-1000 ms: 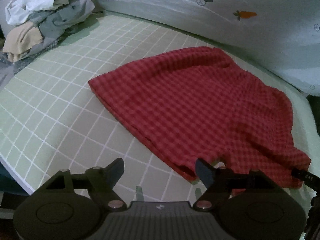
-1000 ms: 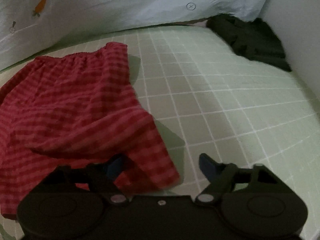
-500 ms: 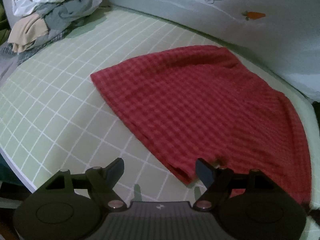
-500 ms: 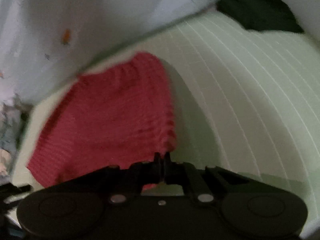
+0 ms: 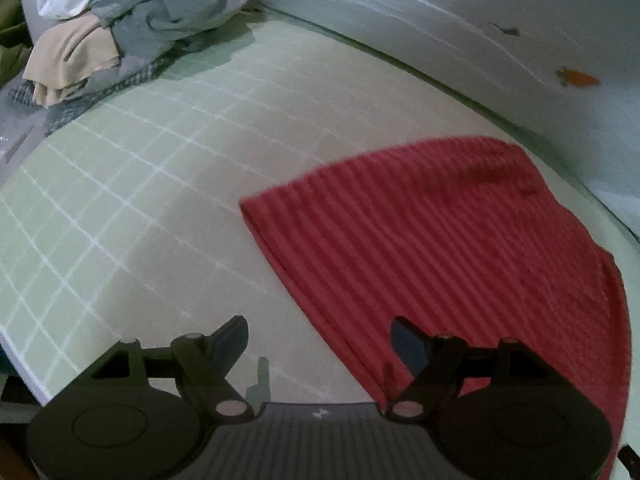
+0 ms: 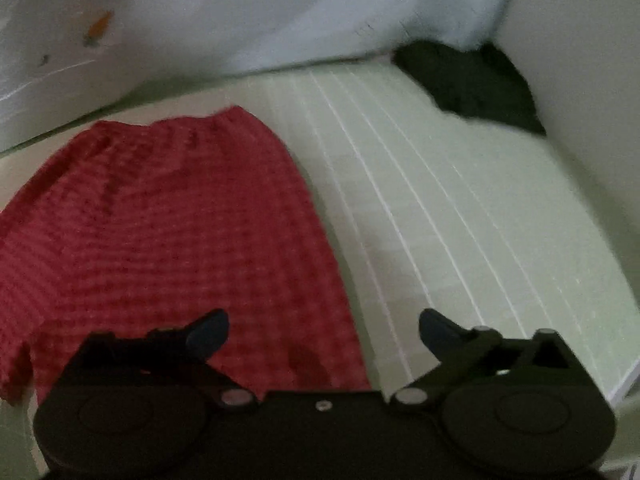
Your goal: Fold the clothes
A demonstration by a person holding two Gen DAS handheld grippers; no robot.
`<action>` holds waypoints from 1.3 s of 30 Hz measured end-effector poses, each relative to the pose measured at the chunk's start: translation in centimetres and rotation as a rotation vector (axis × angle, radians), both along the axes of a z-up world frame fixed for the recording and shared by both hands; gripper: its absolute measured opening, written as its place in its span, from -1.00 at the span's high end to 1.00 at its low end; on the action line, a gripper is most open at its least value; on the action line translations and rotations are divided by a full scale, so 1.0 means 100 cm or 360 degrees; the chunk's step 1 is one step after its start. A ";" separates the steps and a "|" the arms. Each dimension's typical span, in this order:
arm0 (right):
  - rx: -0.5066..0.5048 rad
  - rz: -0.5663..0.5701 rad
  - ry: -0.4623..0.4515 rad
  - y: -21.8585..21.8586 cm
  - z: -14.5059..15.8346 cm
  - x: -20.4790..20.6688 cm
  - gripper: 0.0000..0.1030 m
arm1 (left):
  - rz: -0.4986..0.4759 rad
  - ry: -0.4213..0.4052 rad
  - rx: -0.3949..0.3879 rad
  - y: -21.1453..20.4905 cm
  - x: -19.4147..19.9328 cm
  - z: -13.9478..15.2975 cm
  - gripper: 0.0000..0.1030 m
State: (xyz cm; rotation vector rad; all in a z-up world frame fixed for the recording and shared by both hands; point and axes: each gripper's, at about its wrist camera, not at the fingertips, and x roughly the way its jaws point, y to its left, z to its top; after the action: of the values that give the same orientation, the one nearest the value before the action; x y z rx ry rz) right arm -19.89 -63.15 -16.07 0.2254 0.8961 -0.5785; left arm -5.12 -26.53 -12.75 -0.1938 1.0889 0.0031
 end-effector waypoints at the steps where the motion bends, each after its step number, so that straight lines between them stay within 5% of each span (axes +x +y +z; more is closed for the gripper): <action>1: -0.0018 -0.0009 0.0009 0.004 0.001 0.003 -1.00 | 0.0004 0.0001 0.0002 0.005 0.007 -0.001 -0.53; 13: -0.0077 -0.0229 0.0105 0.028 0.003 0.018 -1.00 | -0.0124 0.0041 -0.0023 0.032 0.069 -0.030 -0.53; 25: -0.0049 -0.0369 0.0208 0.052 -0.007 0.025 -1.00 | -0.0266 -0.0025 0.0029 0.033 0.089 -0.048 -0.49; 28: -0.0049 -0.0356 0.0228 0.057 -0.011 0.028 -1.00 | -0.0285 -0.0061 0.0045 0.032 0.091 -0.048 -0.19; 33: -0.0050 -0.0319 0.0269 0.061 -0.014 0.031 -1.00 | -0.0248 -0.0063 -0.0018 0.036 0.097 -0.047 0.75; 39: -0.0039 -0.0304 0.0248 0.055 -0.011 0.031 -1.00 | -0.0261 -0.0138 -0.0097 0.022 0.091 -0.027 0.87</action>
State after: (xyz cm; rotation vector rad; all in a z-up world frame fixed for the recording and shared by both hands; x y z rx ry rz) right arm -16.77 -57.61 -17.20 0.2478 1.0242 -0.7923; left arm 3.99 -24.32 -15.45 -0.1577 1.0164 -0.1844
